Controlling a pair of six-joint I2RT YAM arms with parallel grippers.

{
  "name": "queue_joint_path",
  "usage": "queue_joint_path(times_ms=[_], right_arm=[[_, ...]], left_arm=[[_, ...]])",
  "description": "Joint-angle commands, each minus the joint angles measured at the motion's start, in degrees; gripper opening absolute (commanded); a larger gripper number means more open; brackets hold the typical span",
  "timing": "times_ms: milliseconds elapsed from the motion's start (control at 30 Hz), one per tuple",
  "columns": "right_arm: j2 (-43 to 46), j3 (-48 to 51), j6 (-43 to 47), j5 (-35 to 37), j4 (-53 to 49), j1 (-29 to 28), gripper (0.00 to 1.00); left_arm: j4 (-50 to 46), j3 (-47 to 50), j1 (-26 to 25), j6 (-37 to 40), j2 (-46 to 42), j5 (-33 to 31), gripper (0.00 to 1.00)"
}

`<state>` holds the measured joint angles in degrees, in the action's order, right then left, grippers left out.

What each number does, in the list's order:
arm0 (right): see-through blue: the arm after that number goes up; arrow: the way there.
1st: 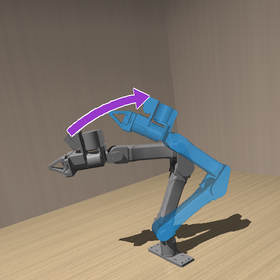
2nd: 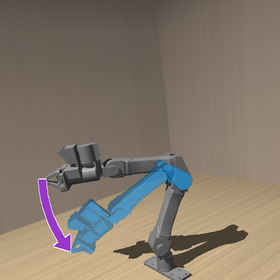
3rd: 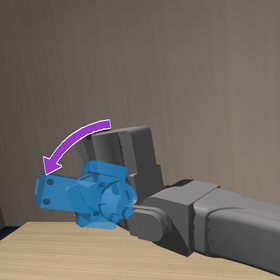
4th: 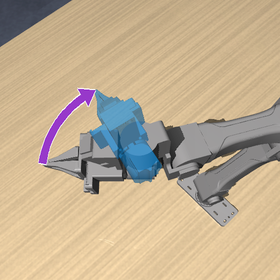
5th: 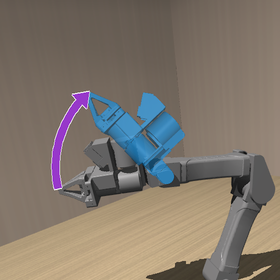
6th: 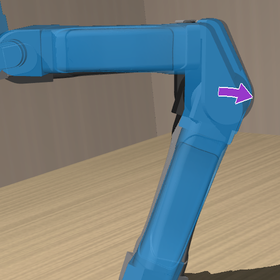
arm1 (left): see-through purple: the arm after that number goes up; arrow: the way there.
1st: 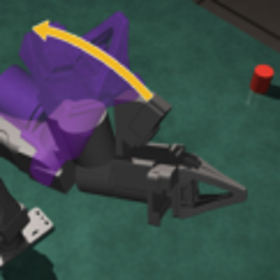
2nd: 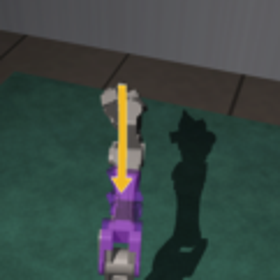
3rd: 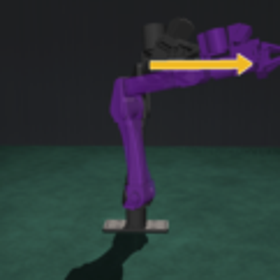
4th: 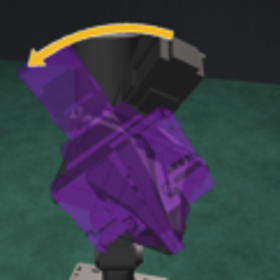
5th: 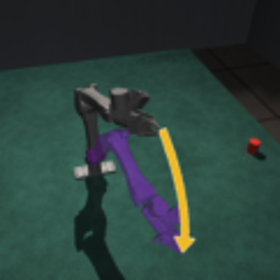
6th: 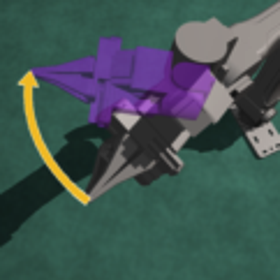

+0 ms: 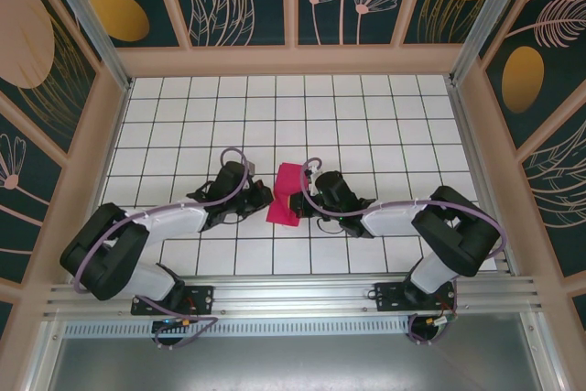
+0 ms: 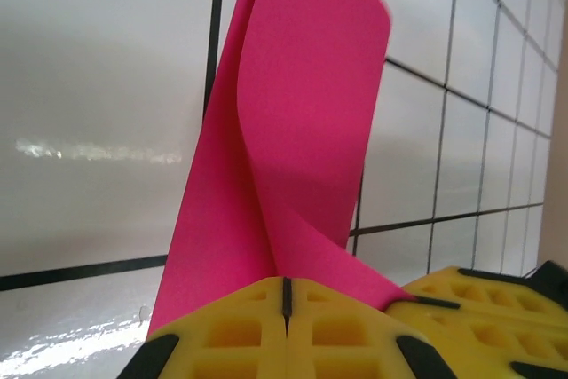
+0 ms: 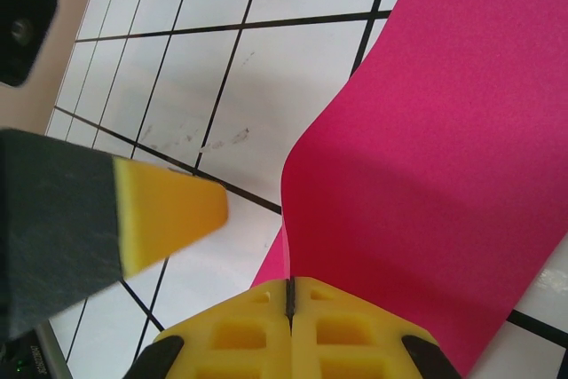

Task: Fold a paper plane with a square sheet of paper (pick it up from the middle)
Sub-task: Fold the triangle a second time at the center of the table.

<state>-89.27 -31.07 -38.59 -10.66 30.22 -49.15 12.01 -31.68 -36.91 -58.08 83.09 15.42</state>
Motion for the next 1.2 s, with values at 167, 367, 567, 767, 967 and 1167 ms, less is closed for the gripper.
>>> queue_joint_path(times_ms=[167,367,567,767,967,1167], right_arm=[[0.12,0.53,-1.63,-1.39,1.59,0.63,0.00],[-0.81,0.07,-2.02,-1.56,1.61,0.89,0.00],[-0.02,-0.13,-0.92,-2.00,-1.98,2.33,0.00],[-0.22,-2.14,3.15,-4.46,-7.76,4.26,0.00],[-2.07,-5.75,8.19,-5.04,-12.60,5.28,0.00],[-4.78,-9.69,13.10,-3.97,-17.73,6.12,0.00]], left_arm=[[0.08,-1.47,-1.90,0.27,5.31,0.88,0.00],[-0.35,-1.92,-1.90,0.92,7.15,0.42,0.00],[-1.25,-1.29,-1.90,1.65,8.92,-1.09,0.00],[-1.17,-1.75,-1.98,2.20,10.30,-0.59,0.00],[-1.64,-2.24,-1.94,2.89,11.14,-0.74,0.00],[-2.43,-2.44,-1.87,3.18,10.96,-1.44,0.00]])
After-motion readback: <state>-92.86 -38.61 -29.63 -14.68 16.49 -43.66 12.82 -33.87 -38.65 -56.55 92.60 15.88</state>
